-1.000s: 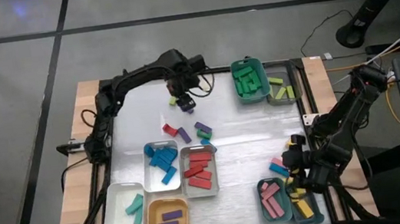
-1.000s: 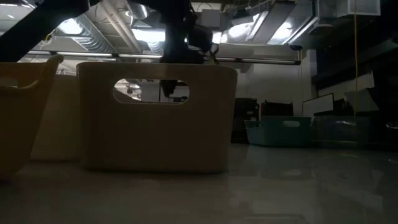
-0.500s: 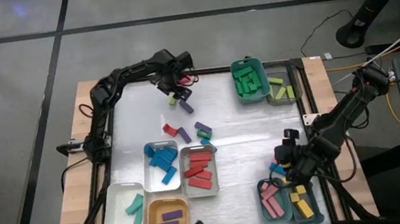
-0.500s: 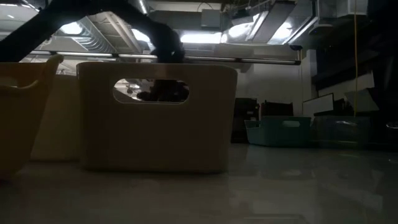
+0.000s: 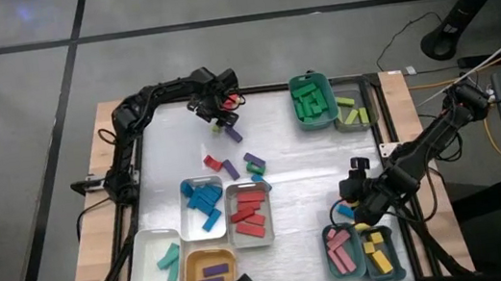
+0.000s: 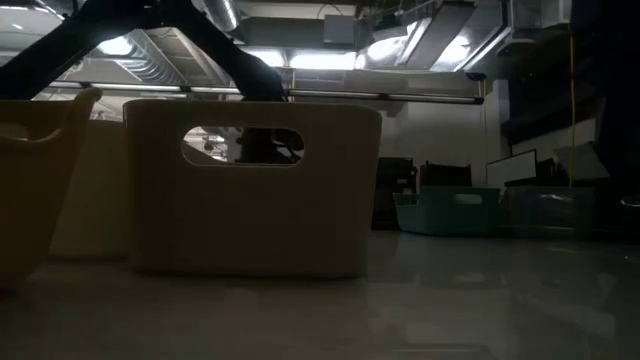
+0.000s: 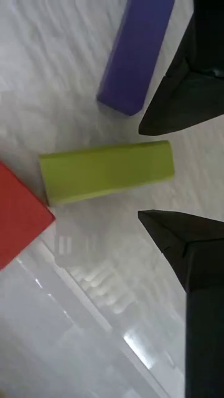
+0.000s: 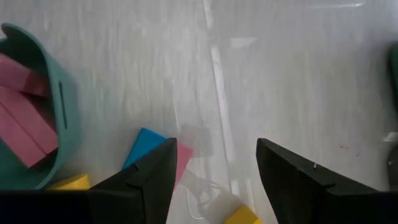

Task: Sort blocks
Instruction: Put the light green block into the black bin

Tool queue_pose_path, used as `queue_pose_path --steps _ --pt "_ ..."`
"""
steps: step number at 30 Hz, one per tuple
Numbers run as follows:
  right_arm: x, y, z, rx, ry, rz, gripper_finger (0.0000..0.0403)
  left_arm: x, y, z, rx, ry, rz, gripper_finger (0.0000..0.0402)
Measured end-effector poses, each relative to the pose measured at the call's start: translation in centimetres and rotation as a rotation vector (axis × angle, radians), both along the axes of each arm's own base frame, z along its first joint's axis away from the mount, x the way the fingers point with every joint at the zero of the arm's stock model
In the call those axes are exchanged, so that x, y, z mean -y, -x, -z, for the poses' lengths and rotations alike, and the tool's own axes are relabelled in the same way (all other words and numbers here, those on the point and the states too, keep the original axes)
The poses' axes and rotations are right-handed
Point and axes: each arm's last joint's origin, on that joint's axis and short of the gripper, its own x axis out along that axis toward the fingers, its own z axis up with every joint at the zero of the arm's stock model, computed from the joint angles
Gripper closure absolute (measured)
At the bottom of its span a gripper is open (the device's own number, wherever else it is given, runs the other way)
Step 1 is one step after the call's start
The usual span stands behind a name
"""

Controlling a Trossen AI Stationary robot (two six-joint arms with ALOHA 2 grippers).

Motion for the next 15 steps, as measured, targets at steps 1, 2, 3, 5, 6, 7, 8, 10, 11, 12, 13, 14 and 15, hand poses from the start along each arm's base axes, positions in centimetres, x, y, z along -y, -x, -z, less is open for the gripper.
queue_pose_path --steps 1,2,3,5,6,7,8,10,11,12,13,14,15 --pt "0.09 -0.07 0.00 -0.001 0.002 0.000 0.0185 0.01 -0.01 0.00 0.000 0.000 0.002 0.0208" --pt "0.09 -0.08 0.00 -0.002 0.005 -0.008 0.0185 0.03 0.02 0.00 -0.003 0.003 0.004 0.0208" --pt "0.09 -0.08 0.00 -0.003 0.008 -0.013 0.0185 0.04 0.03 0.00 -0.003 0.003 0.004 0.0208" --pt "0.09 -0.08 0.00 -0.004 0.017 -0.029 0.0185 0.01 -0.01 0.00 0.001 0.000 0.002 0.0208" --pt "0.09 -0.07 0.00 -0.006 0.019 -0.036 0.0185 0.00 -0.02 0.00 0.001 -0.001 0.000 0.0208" --pt "0.08 -0.07 0.00 -0.006 0.020 -0.039 0.0185 -0.03 -0.05 0.00 0.005 -0.003 0.000 0.0208" --pt "0.08 -0.06 0.00 -0.006 0.020 -0.039 0.0185 -0.03 -0.12 0.00 0.010 -0.007 0.001 0.0208" --pt "0.07 -0.06 0.00 -0.007 0.020 -0.039 0.0185 -0.04 -0.24 0.00 0.018 -0.013 0.003 0.0208" --pt "0.07 -0.06 0.00 -0.007 0.019 -0.040 0.0185 -0.01 -0.32 0.00 0.021 -0.016 0.003 0.0208" --pt "0.07 -0.06 0.00 -0.008 0.018 -0.040 0.0185 0.05 -0.37 0.00 0.022 -0.017 0.002 0.0208" --pt "0.07 -0.06 0.00 -0.008 0.018 -0.040 0.0185 0.11 -0.43 0.00 0.023 -0.017 0.004 0.0208" --pt "0.07 -0.06 0.00 -0.008 0.018 -0.040 0.0185 0.22 -0.54 0.00 0.025 -0.018 0.007 0.0208" --pt "0.07 -0.06 0.00 -0.008 0.018 -0.040 0.0185 0.28 -0.62 0.00 0.027 -0.020 0.010 0.0208"
